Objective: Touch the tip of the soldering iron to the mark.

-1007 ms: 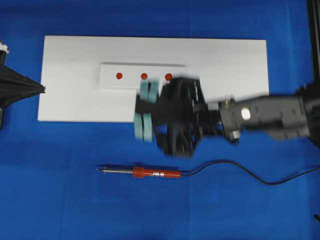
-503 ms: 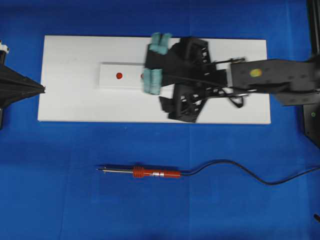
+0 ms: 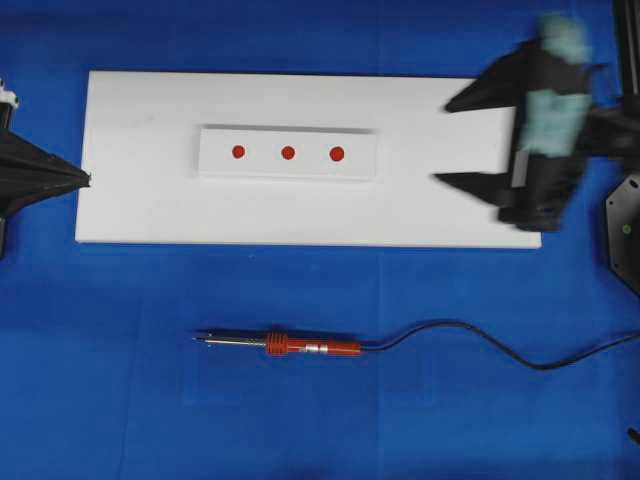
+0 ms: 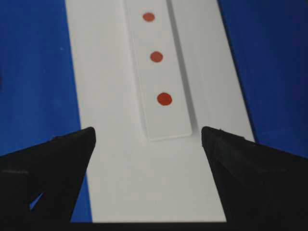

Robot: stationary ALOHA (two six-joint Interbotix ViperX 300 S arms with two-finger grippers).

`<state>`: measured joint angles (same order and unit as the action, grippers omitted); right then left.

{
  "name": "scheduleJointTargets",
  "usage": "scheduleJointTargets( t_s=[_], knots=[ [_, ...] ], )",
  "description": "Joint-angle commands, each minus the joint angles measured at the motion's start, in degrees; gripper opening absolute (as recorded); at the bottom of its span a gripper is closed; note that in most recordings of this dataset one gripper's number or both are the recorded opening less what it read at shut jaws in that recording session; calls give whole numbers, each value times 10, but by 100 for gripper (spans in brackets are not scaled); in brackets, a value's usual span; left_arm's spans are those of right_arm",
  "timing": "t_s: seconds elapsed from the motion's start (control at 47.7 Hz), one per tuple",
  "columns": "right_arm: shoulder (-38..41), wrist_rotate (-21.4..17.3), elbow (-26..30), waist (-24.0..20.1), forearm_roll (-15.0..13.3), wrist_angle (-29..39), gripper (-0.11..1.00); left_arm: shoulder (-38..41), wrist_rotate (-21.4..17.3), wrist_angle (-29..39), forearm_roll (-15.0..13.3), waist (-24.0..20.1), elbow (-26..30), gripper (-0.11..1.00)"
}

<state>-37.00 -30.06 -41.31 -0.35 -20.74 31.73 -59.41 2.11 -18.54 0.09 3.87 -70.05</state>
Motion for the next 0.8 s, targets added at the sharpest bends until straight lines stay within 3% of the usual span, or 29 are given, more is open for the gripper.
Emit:
scheduleJointTargets(
  t_s=[0.0, 0.315, 0.776],
  knots=[
    [-54, -1, -24, -1, 0, -13, 89, 2, 0, -3, 1, 2, 6, 0],
    [-180, -1, -133, -1, -2, -47, 89, 2, 0, -3, 1, 2, 5, 0],
    [-256, 0, -255, -1, -4, -151, 87, 3, 0, -3, 1, 2, 4, 0]
  ],
)
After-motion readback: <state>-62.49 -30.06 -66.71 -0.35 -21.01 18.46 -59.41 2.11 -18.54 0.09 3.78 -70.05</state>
